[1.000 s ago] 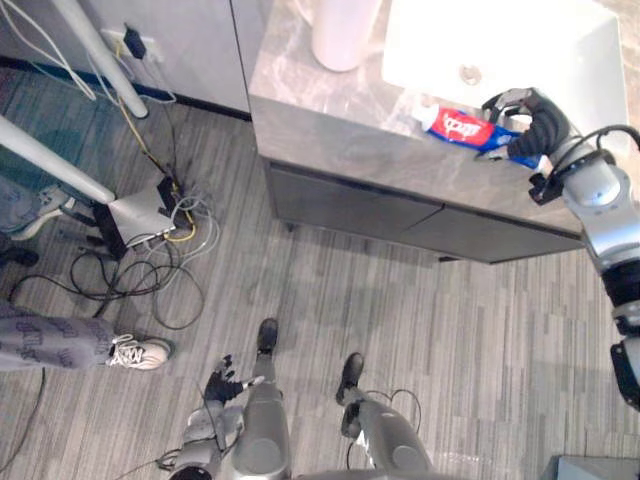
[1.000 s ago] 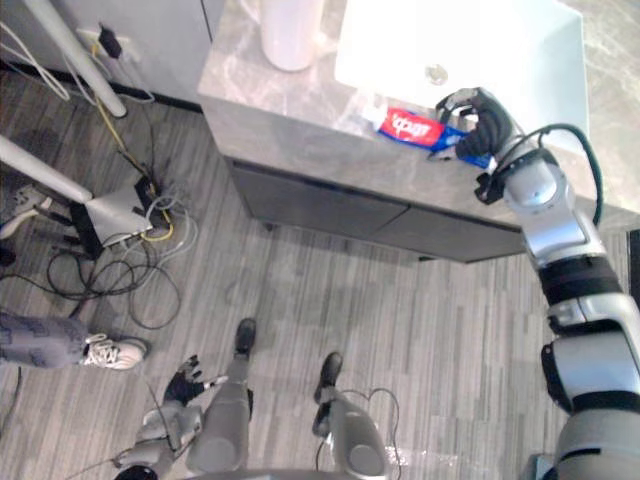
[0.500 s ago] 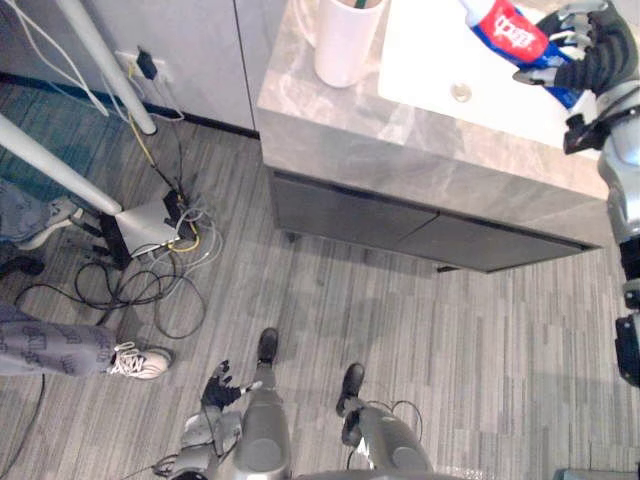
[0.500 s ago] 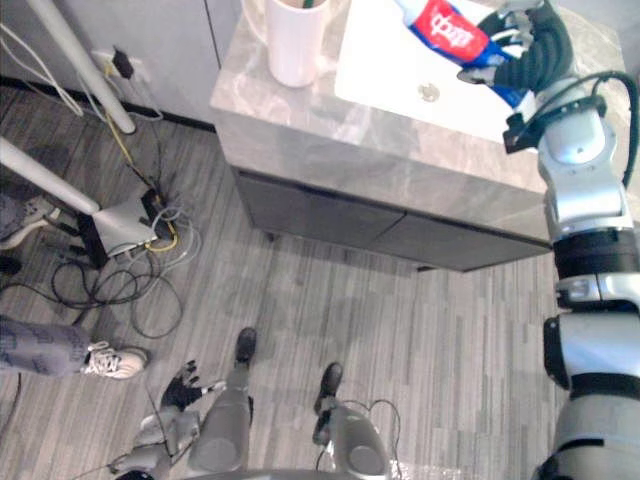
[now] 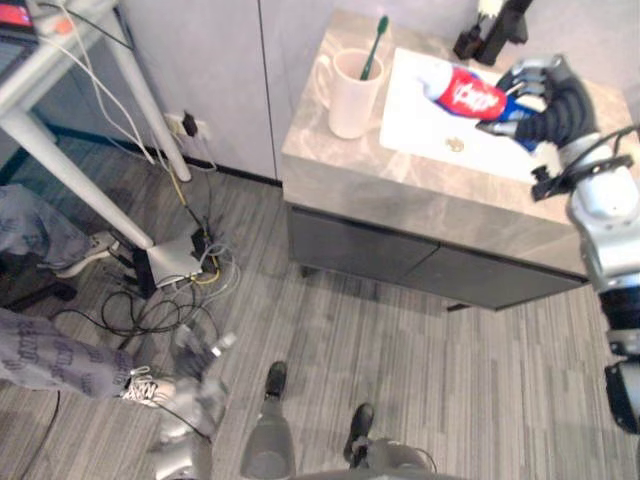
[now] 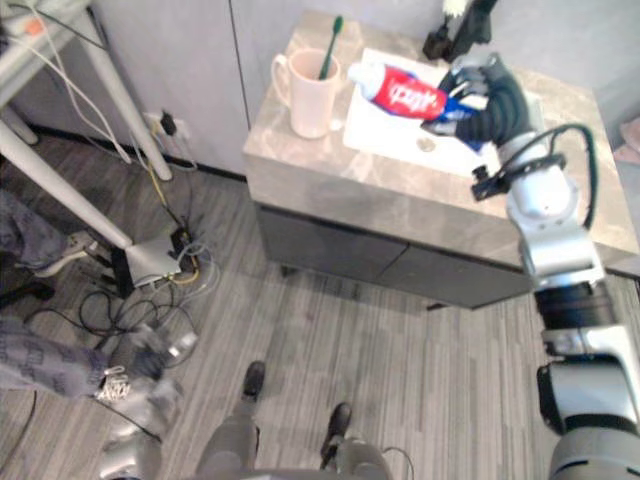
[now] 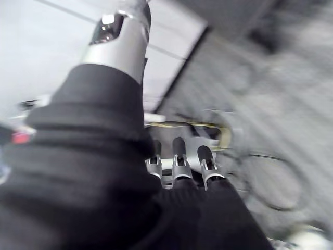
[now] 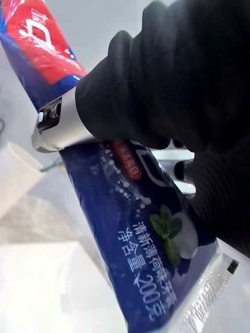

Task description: Organize washtable

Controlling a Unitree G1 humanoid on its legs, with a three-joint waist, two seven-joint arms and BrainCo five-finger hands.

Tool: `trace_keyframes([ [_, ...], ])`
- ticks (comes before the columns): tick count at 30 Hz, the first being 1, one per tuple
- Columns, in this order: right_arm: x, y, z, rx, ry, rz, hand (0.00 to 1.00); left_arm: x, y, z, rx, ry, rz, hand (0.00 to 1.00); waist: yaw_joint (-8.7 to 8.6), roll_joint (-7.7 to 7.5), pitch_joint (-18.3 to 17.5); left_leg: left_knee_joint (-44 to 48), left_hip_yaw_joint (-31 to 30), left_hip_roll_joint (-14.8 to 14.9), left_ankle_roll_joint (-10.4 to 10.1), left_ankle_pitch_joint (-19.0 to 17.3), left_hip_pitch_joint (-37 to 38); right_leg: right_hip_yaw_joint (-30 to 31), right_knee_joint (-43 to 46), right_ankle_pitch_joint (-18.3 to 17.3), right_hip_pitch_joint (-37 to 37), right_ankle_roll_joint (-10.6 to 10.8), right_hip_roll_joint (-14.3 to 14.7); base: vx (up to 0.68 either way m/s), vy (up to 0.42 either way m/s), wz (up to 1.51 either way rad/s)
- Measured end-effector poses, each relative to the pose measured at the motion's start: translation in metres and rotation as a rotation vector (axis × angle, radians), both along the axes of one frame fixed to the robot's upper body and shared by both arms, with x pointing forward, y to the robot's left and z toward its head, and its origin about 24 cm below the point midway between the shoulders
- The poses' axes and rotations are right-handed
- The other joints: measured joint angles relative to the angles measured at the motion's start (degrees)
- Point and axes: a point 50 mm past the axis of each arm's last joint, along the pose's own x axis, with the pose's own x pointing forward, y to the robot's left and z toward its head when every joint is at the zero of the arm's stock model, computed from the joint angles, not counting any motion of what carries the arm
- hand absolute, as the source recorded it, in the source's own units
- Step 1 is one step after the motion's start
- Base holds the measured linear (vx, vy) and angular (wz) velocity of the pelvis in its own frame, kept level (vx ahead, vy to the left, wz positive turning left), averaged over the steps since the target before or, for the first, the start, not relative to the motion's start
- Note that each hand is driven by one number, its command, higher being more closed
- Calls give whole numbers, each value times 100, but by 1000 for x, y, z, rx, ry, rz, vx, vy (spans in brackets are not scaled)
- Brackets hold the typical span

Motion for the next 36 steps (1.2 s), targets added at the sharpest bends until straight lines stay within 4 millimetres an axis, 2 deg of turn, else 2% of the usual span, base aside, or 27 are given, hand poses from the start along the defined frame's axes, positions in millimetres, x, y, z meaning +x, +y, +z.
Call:
trace_keyframes([
  [2,-6,12,-5,13,-5,61,100,1,3,31,72,-115,-5,0,22,106,-92,0,36,-41,15,17,34,21,33,-12,8,29,-49,47,22,-1],
  [4,-10,20,-16,21,19,107,100,4,-2,48,105,-186,-44,0,75,156,-154,0,40,-73,25,27,102,20,36,-17,75,67,-79,39,2,1],
  [5,-11,21,-20,25,31,116,100,5,-5,50,103,-201,-63,0,103,158,-156,0,41,-83,24,25,145,20,38,-28,117,77,-88,43,-7,8],
  [7,-17,27,-32,18,66,161,100,9,-26,59,82,-257,-196,0,134,166,-188,-1,24,-98,28,16,212,-19,63,-63,193,75,-105,19,-11,9],
  [10,-23,38,-38,27,80,218,100,11,-49,60,27,-291,-346,0,121,178,-221,-1,21,-95,29,17,212,-24,76,-78,190,51,-103,0,0,0],
  [15,-33,60,-60,52,159,341,100,16,-100,54,-74,-290,-631,0,94,216,-385,-1,22,-98,9,-1,211,-29,80,-83,190,45,-109,0,0,0],
  [18,-38,73,-69,75,187,392,100,17,-119,50,-110,-274,-707,0,-1,239,-443,-1,25,-95,10,-1,211,-29,81,-82,187,42,-106,0,0,0],
  [24,-40,88,-79,107,223,450,100,24,-140,57,-119,-301,-794,0,-24,240,-507,-1,80,-78,32,16,213,27,67,-67,162,35,-93,-7,-17,-4],
  [28,-42,96,-81,120,233,483,100,28,-145,61,-103,-316,-813,0,-29,234,-541,0,147,-67,34,16,235,89,55,-52,151,39,-92,11,-18,-8],
  [36,-43,104,-84,129,245,509,100,33,-152,56,-94,-277,-826,0,-54,235,-606,0,207,-47,33,18,242,167,43,-18,120,50,-80,4,-17,-5],
])
